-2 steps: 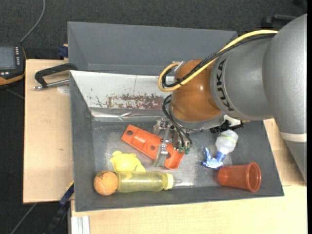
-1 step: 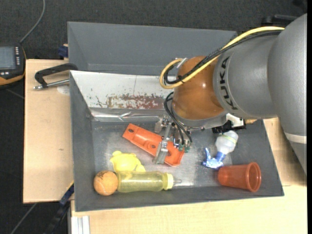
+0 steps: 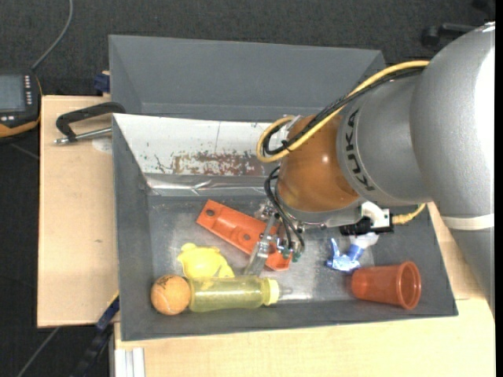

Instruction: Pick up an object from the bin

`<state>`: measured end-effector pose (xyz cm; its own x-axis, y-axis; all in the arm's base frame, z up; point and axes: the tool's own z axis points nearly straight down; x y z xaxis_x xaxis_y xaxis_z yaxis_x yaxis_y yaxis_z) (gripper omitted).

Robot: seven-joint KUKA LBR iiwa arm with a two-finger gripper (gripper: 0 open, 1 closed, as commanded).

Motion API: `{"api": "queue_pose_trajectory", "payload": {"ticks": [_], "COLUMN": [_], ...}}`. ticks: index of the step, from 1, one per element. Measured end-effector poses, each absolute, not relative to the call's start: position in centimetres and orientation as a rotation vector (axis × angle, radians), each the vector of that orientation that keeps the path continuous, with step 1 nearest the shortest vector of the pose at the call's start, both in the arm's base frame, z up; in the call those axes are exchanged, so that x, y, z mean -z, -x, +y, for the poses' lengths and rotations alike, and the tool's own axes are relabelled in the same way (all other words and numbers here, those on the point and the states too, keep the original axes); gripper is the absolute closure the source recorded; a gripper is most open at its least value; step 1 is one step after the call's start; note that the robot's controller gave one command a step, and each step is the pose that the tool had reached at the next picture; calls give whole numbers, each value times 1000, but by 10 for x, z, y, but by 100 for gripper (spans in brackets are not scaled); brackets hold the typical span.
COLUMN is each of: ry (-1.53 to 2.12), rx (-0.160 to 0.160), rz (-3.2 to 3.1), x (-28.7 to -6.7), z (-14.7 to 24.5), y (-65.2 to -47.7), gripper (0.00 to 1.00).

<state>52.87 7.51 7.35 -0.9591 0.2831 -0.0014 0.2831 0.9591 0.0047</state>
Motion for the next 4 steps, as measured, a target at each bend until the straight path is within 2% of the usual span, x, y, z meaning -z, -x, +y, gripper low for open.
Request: {"api": "queue_pose_trajectory", "payload": {"ticks": [1,4], "ry": [-717,-715], "rx": [-12,-15], "rz": [3052,3049], "x": [-70,-80], "z": [83,83], "y": [-526,-527], "gripper": [100,100]}}
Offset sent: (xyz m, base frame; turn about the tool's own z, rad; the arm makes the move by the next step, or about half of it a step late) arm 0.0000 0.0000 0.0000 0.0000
